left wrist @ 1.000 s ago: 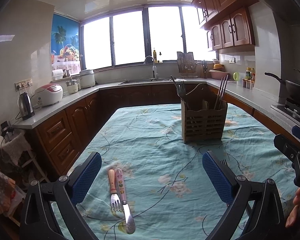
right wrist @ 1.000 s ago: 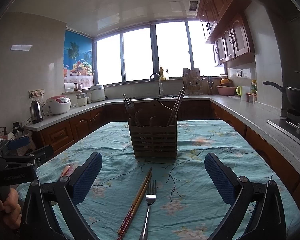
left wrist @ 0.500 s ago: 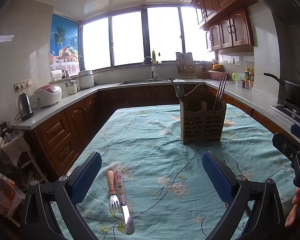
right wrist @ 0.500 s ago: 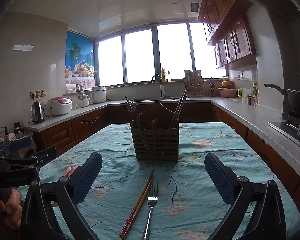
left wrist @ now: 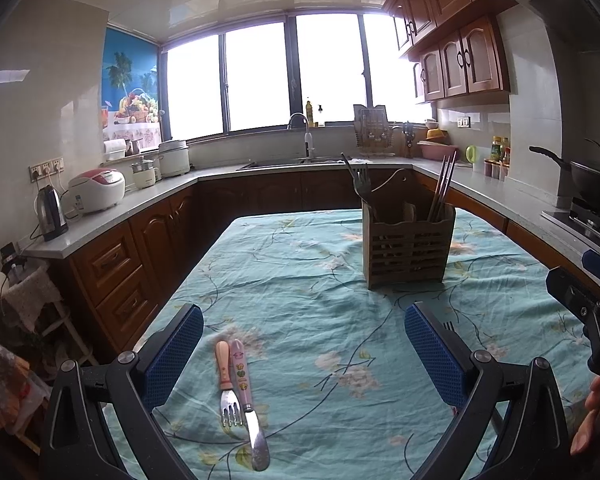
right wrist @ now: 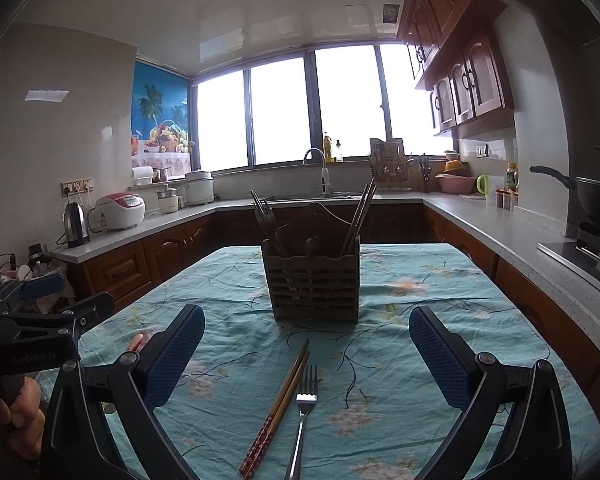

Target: Organize utensils

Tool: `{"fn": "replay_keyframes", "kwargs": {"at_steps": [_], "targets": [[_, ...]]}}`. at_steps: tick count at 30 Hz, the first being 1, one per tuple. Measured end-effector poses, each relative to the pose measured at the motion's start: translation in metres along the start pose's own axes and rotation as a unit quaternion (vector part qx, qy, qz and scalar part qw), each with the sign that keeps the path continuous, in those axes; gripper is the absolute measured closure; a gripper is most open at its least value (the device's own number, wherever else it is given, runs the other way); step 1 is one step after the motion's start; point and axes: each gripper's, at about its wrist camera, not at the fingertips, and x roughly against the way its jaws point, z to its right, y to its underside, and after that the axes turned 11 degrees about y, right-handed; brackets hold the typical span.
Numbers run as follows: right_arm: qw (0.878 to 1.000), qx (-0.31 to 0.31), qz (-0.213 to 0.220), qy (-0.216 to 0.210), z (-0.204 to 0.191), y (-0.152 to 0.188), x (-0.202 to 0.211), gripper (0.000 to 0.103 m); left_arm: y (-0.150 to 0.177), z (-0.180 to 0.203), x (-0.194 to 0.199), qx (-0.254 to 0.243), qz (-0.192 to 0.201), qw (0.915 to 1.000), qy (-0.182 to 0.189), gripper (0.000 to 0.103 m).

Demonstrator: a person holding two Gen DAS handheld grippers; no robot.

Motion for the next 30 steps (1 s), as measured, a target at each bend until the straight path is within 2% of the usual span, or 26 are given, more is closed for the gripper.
{"fn": "replay_keyframes", "kwargs": {"at_steps": [30], "targets": [[1.000,-0.002,-0.007,-0.004,0.0037,0.0021,-0.0064,0.000,-0.0012,0.0079,-0.0074,0.003,-0.008,1.0000,0.001,0.001]]}}
